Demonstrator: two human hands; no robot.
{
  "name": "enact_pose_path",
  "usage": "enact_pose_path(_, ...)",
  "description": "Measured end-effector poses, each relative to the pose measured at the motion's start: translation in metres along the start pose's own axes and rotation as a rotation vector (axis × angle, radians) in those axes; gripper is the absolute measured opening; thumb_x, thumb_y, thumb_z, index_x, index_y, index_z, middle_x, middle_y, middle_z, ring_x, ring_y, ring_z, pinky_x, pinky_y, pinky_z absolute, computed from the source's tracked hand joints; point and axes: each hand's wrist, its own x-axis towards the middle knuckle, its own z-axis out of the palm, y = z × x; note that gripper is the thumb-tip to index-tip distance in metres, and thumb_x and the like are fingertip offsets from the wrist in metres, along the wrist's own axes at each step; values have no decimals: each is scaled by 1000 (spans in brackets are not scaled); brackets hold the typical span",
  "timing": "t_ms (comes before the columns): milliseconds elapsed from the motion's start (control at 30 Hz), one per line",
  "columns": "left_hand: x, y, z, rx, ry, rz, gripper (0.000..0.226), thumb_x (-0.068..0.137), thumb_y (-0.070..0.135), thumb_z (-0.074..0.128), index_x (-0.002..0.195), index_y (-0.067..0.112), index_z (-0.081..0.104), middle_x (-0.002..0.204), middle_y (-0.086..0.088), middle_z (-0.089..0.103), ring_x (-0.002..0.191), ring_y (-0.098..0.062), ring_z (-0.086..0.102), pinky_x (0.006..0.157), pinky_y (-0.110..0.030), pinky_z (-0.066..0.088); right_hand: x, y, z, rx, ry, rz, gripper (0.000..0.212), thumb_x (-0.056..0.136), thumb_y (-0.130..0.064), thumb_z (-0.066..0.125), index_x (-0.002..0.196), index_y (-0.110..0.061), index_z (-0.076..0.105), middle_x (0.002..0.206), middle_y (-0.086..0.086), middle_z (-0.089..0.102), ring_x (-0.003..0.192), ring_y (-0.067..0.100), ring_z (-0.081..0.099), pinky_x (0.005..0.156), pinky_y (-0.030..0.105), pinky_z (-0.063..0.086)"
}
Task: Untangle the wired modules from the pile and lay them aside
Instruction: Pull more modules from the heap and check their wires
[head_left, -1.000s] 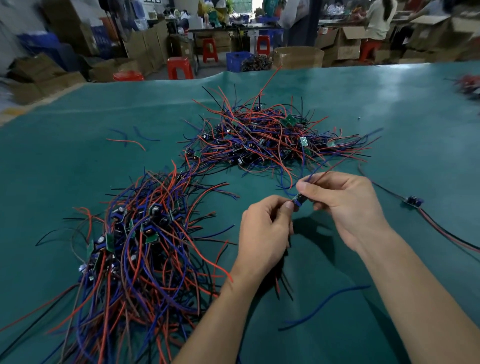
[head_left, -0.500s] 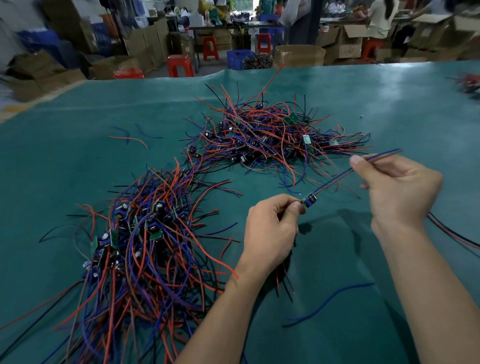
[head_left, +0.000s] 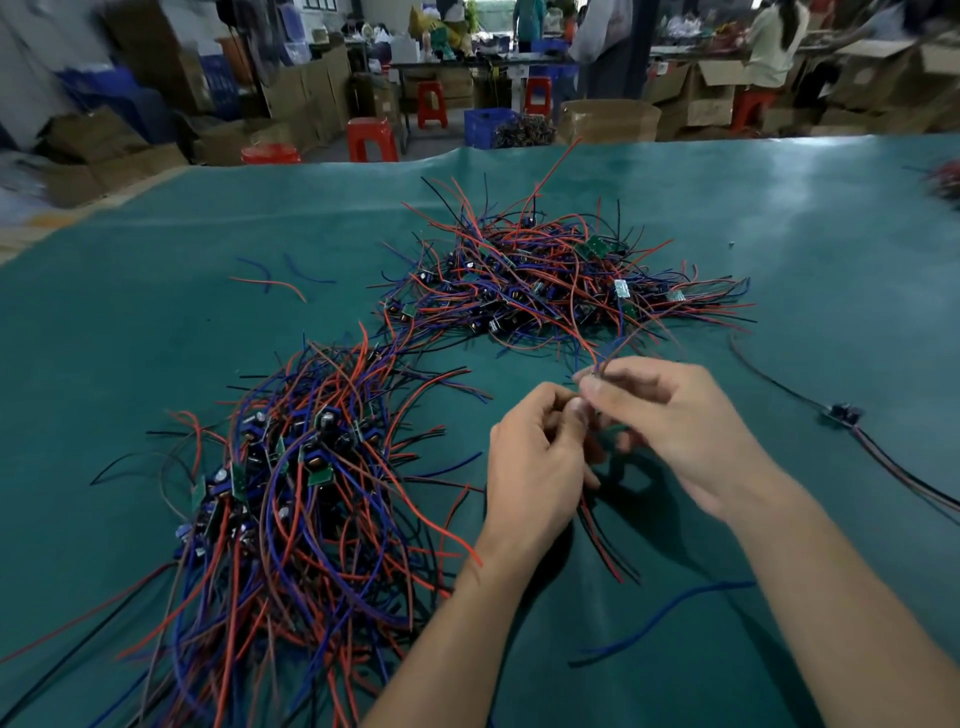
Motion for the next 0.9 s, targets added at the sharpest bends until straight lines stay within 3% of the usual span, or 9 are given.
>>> enact_pose_path(100,1,1,0,-7,-52,-34,20,101,14,54,82,11,61,60,-3,68,42,-16,56,49,-27,50,2,3,-3,-89,86,-151,6,86,-19,81,87,-25,80,78,4,76,69,8,63,52,18,45)
enact_pose_path(200,-1,2,2,-15,-109,-74,22,100,15,55,79,13,61,60,-2,67,45,-18,56,51,-27,50,4,-2,-16,-13,294,-271,10,82,-22,81,82,-32,81,75,5,73,69,11,56,52,23,45)
enact_pose_path(333,-3,6,1,34,-151,-47,22,98,16,57,76,16,63,62,0,68,48,-19,59,56,-32,54,0,-20,-34,88,597,-378,7,84,-27,79,83,-34,79,70,-19,70,66,3,55,59,21,46)
enact_pose_path(467,-4,8,0,8,-109,-39,19,97,14,56,81,13,65,64,-3,69,45,-12,57,53,-24,51,-4,-66,-25,64,680,-481,1,82,-35,76,83,-34,76,70,-18,71,64,6,57,62,26,48)
enact_pose_path(567,-3,7,-1,-2,-66,-64,17,98,11,53,86,11,65,67,-5,70,47,-15,59,53,-26,53,-2,-110,-1,113,462,-517,6,80,-27,75,86,-27,76,65,-12,71,53,6,57,51,21,45)
enact_pose_path(667,-3,7,2,-8,-58,-71,17,97,7,55,83,13,63,62,-2,66,45,-17,58,49,-28,53,8,-139,44,29,16,-436,7,81,-23,79,85,-19,78,67,-3,73,52,9,58,47,22,46)
enact_pose_path(733,-3,9,1,2,-45,-30,28,93,1,56,71,19,57,53,6,61,41,-7,54,43,-21,46,17,-145,80,-27,-257,-349,16,87,-27,79,91,-11,77,72,5,76,52,10,61,47,22,48)
enact_pose_path(833,-6,15,-2,19,-39,0,32,83,3,56,63,27,49,47,19,55,47,7,54,48,-6,39,37,-135,124,-391,-516,-204,40,96,-47,66,97,-8,72,76,10,77,54,18,71,45,25,52)
enact_pose_path(900,-5,15,-4,52,-59,-9,34,82,-1,55,62,25,46,43,21,52,45,13,52,47,-3,37,58,-118,134,-742,-487,-209,43,97,-52,60,89,-10,71,84,13,76,67,26,75,60,33,60)
